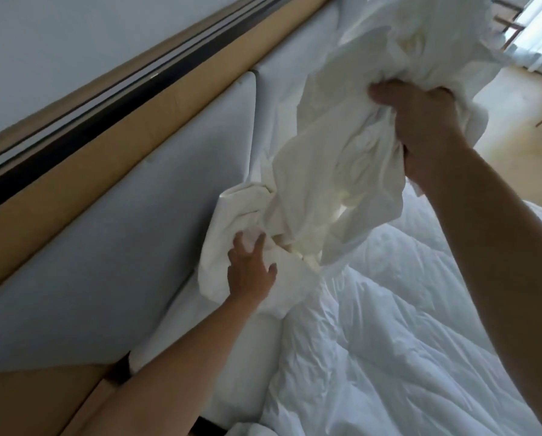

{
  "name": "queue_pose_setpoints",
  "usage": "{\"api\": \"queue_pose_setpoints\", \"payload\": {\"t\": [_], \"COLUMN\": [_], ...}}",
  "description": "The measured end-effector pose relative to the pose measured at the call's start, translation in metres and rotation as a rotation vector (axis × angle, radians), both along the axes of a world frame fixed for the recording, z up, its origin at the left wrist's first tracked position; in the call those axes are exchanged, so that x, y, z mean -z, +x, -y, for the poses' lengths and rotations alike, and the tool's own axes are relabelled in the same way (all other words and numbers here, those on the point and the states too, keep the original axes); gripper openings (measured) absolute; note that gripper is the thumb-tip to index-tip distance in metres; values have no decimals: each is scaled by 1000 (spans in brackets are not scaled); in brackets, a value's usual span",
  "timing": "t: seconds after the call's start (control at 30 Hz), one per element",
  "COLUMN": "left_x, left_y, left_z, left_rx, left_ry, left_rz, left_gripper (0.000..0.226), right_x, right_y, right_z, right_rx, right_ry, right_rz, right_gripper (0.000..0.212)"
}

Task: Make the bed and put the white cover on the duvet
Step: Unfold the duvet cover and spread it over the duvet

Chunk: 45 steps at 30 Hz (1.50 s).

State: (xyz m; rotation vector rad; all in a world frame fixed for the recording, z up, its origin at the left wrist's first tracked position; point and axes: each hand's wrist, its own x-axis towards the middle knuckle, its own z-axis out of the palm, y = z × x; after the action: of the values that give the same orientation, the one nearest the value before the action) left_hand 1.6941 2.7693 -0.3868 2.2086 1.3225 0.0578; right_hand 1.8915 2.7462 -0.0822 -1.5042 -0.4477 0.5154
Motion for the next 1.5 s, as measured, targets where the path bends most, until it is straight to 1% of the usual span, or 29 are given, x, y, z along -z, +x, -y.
{"api": "queue_pose_setpoints", "payload": {"t": [0.07, 0.1, 0.17, 0.2, 0.23, 0.27, 0.33, 0.37, 0.4, 0.43, 0.5, 0.53, 0.6, 0.67, 0.73, 0.8, 0.87, 0.93, 1.0, 1.03, 1.13, 1.2, 1.27, 1.3, 1.37, 1.4, 1.5], "left_x": [4, 6, 13, 17, 18, 17, 14, 13, 17, 22, 31, 35, 38, 41, 45, 52, 56, 62, 71, 77, 91, 94, 84, 73, 40, 14, -87], "left_y": [14, 18, 23, 24, 26, 29, 37, 40, 42, 42, 39, 38, 31, 19, 1, -21, -43, -66, -92, -104, -128, -130, -116, -102, -62, -41, 18], "left_z": [-20, -30, -45, -48, -49, -48, -48, -49, -52, -57, -68, -70, -65, -56, -51, -51, -53, -53, -51, -50, -48, -50, -52, -54, -62, -67, -93], "left_rx": [-81, -84, -101, -109, -114, -112, -91, -62, -26, -2, 18, 27, 85, 140, 137, 67, -30, -153, -315, -373, -515, -608, -656, -614, -468, -426, -409], "left_ry": [-7, -17, -12, -3, 17, 55, 86, 70, 52, 48, -4, -47, -99, -152, -229, -261, -285, -339, -360, -350, -374, -424, -407, -373, -246, -204, -98], "left_rz": [52, 81, 197, 243, 265, 257, 176, 110, 52, 15, 71, 117, 134, 143, 151, 166, 154, 97, 1, -67, -273, -315, -281, -239, -77, 60, 597], "left_gripper": [68, 59, 37, 33, 35, 47, 74, 78, 75, 66, 40, 33, 33, 41, 46, 42, 34, 37, 43, 44, 46, 44, 42, 44, 41, 41, 42], "right_x": [-4, -4, -2, 0, 4, 7, 12, 15, 18, 21, 28, 33, 42, 49, 54, 53, 49, 39, 26, 20, 9, 6, 5, 5, 8, 11, 21], "right_y": [7, 11, 17, 19, 21, 21, 21, 21, 21, 22, 22, 21, 17, 13, 12, 12, 16, 23, 33, 38, 46, 49, 49, 48, 41, 37, 26], "right_z": [6, 9, 12, 14, 15, 17, 18, 19, 18, 18, 14, 11, 2, -8, -17, -25, -31, -37, -43, -44, -45, -43, -40, -39, -34, -30, -17], "right_rx": [2, 3, -7, -17, -31, -42, -60, -64, -63, -59, -52, -50, -45, -28, 1, 42, 91, 154, 179, 188, 193, 183, 137, 94, -23, -87, -262], "right_ry": [19, 21, 4, -13, -29, -45, -70, -76, -81, -90, -112, -121, -140, -169, -169, -155, -118, -52, 12, 35, 85, 109, 95, 58, -40, -76, -160], "right_rz": [16, 26, 43, 46, 46, 34, 8, -4, -14, -20, -26, -29, -35, -37, -32, -23, -36, -62, -37, -22, -5, -5, 1, 9, 40, 51, 46], "right_gripper": [14, 15, 17, 18, 20, 21, 20, 20, 20, 20, 21, 23, 26, 29, 26, 19, 19, 25, 40, 42, 30, 30, 33, 29, 17, 17, 23]}}
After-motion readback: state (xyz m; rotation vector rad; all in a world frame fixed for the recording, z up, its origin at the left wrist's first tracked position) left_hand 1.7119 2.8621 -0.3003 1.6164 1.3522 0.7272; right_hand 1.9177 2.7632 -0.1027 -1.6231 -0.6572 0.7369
